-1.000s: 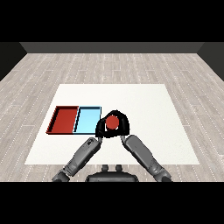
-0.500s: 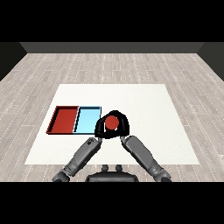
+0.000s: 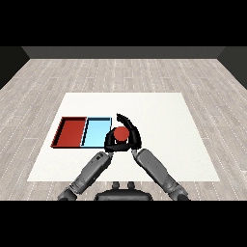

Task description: Pick the red can and put it in the red box

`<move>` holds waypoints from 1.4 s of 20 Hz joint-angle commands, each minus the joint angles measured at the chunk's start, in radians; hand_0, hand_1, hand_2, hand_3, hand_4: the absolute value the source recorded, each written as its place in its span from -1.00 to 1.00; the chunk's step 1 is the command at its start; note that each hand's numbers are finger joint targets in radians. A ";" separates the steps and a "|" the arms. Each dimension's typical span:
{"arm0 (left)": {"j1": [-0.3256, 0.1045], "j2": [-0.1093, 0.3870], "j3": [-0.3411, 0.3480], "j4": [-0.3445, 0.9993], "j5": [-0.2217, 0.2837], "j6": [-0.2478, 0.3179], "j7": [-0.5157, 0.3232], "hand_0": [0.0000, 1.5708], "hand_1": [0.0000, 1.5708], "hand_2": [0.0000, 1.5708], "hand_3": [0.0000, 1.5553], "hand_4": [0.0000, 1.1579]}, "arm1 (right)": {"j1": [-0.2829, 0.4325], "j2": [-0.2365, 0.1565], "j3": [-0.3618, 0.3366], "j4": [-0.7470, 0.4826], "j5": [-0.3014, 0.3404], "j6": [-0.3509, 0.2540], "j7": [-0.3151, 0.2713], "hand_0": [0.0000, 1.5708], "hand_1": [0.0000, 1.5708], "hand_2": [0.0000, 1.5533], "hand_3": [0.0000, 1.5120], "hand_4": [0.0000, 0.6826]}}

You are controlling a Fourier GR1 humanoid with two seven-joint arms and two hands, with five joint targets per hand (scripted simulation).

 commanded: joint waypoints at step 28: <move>-0.008 0.162 0.262 -0.138 -0.149 -0.027 0.173 1.00 1.00 1.00 0.91 0.94 | 0.413 -0.185 -0.290 -0.421 -0.107 0.261 0.047 -1.00 -1.00 -1.00 -1.00 -1.00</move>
